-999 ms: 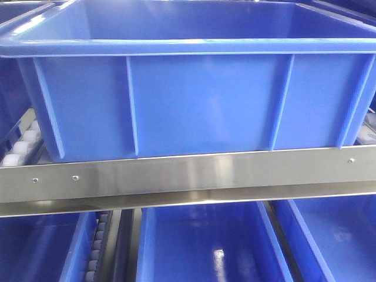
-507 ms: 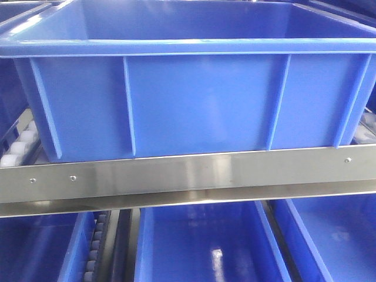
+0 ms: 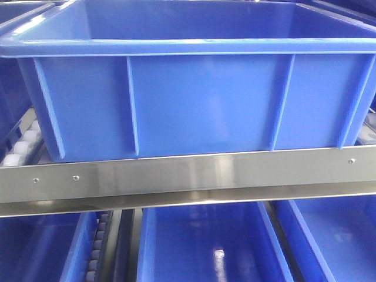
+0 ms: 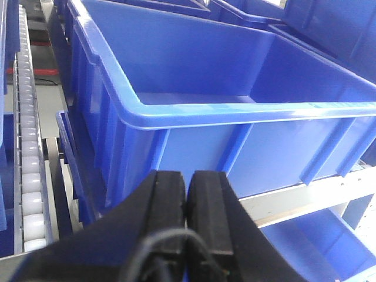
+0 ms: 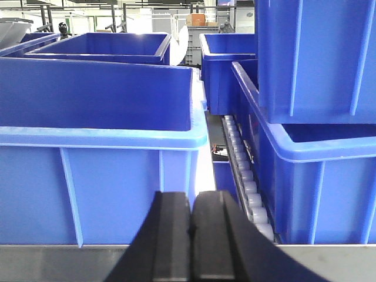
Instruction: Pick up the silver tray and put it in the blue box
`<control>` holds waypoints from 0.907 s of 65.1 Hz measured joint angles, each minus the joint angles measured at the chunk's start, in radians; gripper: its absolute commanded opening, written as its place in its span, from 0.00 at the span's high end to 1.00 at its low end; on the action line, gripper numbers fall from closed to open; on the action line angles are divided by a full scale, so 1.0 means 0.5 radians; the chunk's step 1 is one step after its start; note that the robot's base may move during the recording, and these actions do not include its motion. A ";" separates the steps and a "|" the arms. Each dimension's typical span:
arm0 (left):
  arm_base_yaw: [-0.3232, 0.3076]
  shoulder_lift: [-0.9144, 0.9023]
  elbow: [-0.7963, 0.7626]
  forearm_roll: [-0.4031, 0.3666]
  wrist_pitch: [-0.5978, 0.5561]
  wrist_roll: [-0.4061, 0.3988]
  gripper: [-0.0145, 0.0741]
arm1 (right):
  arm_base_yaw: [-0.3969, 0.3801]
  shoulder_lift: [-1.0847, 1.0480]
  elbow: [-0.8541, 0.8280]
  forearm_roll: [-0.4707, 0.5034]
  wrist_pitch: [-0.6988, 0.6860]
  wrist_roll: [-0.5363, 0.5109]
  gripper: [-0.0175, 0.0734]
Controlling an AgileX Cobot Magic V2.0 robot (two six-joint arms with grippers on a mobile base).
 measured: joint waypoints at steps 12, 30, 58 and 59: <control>0.000 0.000 0.000 0.000 0.000 0.000 0.84 | 0.000 0.000 0.000 0.000 -0.003 -0.004 0.75; 0.000 0.000 0.000 0.000 0.000 0.000 0.84 | 0.000 0.000 0.000 0.000 -0.003 -0.004 0.75; 0.151 -0.142 0.050 0.028 0.014 0.000 0.85 | 0.000 0.000 0.000 0.000 -0.003 -0.008 0.75; 0.171 -0.162 0.050 0.038 0.023 0.000 0.85 | 0.000 0.000 0.000 0.000 -0.003 -0.008 0.75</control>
